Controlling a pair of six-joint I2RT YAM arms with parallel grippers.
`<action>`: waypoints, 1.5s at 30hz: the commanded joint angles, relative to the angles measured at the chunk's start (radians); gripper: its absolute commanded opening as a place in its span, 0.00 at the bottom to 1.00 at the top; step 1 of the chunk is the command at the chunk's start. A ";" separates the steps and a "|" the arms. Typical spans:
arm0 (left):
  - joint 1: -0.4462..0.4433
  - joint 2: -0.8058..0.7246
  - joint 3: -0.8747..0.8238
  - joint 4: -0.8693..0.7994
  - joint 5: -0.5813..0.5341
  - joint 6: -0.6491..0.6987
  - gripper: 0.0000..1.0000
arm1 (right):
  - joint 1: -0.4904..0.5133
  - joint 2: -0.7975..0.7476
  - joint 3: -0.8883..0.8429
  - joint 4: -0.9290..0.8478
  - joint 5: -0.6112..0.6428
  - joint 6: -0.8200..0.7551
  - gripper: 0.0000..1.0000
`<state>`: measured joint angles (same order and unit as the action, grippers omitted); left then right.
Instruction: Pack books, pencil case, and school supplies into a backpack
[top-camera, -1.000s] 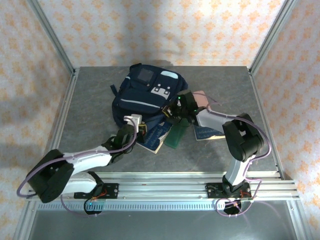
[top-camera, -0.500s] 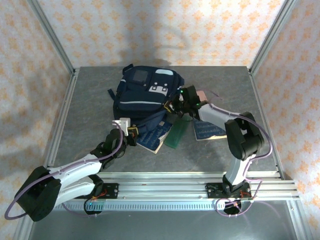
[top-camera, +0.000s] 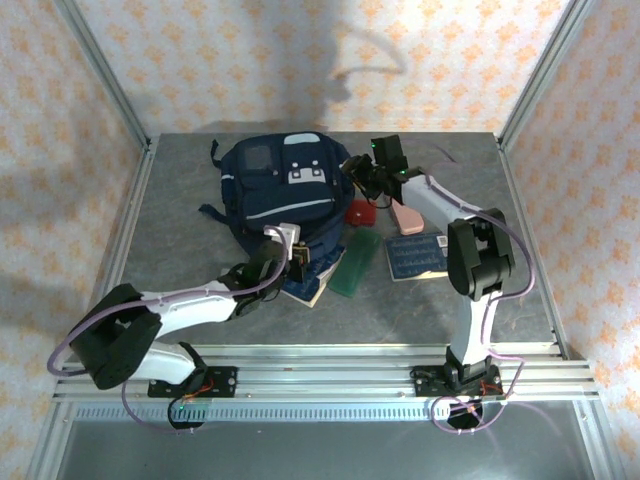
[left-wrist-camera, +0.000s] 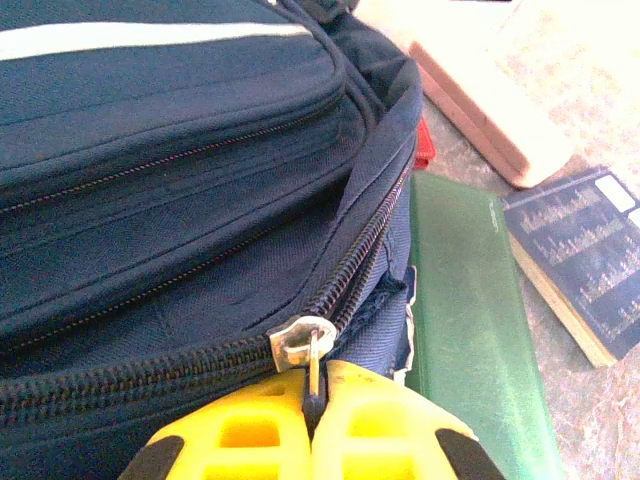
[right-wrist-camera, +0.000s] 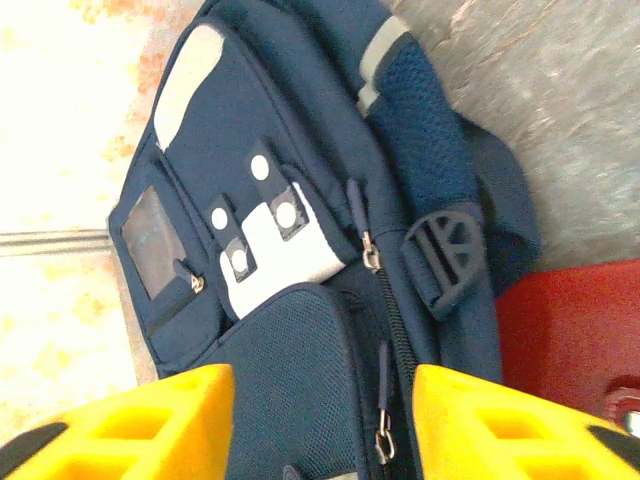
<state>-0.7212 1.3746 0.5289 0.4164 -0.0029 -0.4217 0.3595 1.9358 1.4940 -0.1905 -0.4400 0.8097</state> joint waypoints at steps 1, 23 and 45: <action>-0.011 0.019 0.043 0.085 0.018 0.009 0.00 | 0.011 -0.133 -0.107 -0.058 -0.002 -0.020 0.53; -0.038 0.055 0.064 0.072 0.017 0.037 0.00 | 0.224 -0.110 -0.259 0.013 -0.116 0.089 0.56; 0.179 -0.285 -0.217 -0.107 -0.091 -0.064 0.00 | 0.100 -0.154 -0.293 0.030 -0.041 0.058 0.00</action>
<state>-0.6079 1.1713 0.3626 0.3878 -0.0036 -0.4690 0.5476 1.8469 1.2236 -0.1814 -0.5995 0.9115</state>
